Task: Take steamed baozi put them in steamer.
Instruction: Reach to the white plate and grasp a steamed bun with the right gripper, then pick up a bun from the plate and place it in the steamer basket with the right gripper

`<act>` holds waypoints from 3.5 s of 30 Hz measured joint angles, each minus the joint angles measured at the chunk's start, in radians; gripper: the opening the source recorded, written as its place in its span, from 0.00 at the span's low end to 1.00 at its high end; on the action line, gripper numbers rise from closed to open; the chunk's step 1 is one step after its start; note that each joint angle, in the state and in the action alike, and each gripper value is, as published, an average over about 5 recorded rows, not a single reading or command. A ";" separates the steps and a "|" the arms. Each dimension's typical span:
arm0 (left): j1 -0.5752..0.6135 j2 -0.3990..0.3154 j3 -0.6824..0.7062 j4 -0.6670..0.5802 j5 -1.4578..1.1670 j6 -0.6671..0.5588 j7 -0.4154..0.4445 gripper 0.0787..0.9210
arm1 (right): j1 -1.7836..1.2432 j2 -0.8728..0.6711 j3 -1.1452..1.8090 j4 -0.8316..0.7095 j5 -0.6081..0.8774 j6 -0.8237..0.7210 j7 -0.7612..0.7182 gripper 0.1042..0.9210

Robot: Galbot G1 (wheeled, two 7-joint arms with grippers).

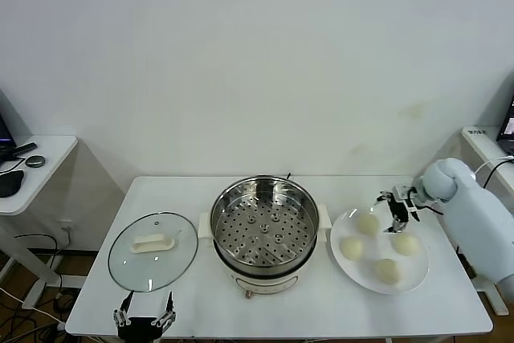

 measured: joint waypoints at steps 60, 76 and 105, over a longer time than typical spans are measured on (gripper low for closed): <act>0.022 -0.007 0.039 -0.012 0.021 -0.008 -0.016 0.88 | 0.097 0.053 -0.050 -0.055 -0.026 0.008 -0.040 0.41; 0.009 -0.009 0.031 -0.044 0.028 -0.014 -0.040 0.88 | 0.535 0.149 -0.495 0.003 0.415 0.245 -0.102 0.42; -0.011 -0.025 0.007 -0.016 -0.009 -0.018 -0.057 0.88 | 0.612 0.442 -0.788 -0.040 0.263 0.637 0.017 0.45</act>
